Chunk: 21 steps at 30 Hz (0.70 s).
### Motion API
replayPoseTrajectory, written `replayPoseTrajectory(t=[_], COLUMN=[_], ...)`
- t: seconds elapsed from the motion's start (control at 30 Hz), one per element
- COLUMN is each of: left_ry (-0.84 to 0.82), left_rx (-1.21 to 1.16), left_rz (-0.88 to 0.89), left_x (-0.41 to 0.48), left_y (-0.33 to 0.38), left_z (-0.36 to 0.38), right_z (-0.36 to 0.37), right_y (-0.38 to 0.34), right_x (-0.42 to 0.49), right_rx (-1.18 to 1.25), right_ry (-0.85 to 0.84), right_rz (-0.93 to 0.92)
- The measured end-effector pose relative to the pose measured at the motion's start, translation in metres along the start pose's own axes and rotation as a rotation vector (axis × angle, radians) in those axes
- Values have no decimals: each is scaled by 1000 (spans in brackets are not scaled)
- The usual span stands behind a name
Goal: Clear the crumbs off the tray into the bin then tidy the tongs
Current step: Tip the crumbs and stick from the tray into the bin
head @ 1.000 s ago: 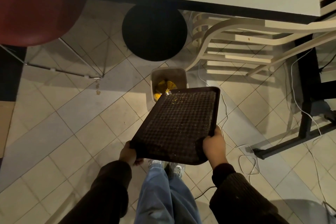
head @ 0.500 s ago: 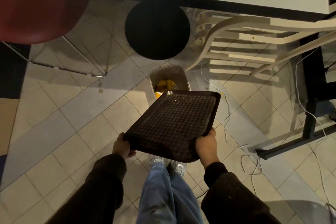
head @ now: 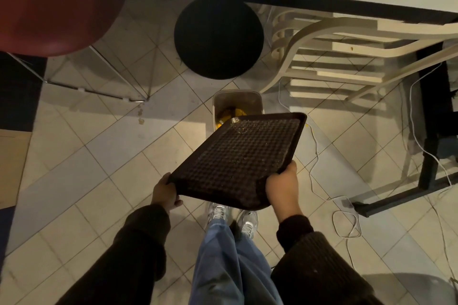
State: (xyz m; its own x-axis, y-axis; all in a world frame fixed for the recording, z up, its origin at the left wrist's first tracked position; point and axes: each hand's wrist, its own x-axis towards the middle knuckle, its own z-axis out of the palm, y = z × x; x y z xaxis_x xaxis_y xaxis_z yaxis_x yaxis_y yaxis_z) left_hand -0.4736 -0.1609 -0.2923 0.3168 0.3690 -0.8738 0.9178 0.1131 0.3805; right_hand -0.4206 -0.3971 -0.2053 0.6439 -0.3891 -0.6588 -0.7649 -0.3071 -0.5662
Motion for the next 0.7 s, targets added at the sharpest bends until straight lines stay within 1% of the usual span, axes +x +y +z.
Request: replayPoseTrajectory(t=[0.07, 0.13, 0.2, 0.3, 0.4, 0.53, 0.63, 0.7], left_ry=[-3, -13, -19, -14, 0, 15, 29, 25], left_rx=[-15, -25, -39, -91, -99, -137, -82, -72], left_rz=[-47, -115, -140, -141, -156, -129, -111, -76], left_x=[0, 0, 0, -1, -3, -7, -11, -11], left_y=[-8, -15, -17, -17, -19, -19, -19, -17], left_z=[10, 18, 26, 36, 37, 35, 32, 32], right_z=[-6, -9, -11, -12, -15, -16, -17, -19], right_y=[-10, -18, -26, -34, -32, -22, -13, -11], right_x=[10, 20, 30, 45, 50, 49, 44, 46], right_rx=[-68, -144, -208, -261, -315, -264, -274, -275], right_ry=[-26, -78, -92, -72, -114, -92, -134, -127], right_rz=[-34, -10, 13, -10, 41, 16, 18, -9])
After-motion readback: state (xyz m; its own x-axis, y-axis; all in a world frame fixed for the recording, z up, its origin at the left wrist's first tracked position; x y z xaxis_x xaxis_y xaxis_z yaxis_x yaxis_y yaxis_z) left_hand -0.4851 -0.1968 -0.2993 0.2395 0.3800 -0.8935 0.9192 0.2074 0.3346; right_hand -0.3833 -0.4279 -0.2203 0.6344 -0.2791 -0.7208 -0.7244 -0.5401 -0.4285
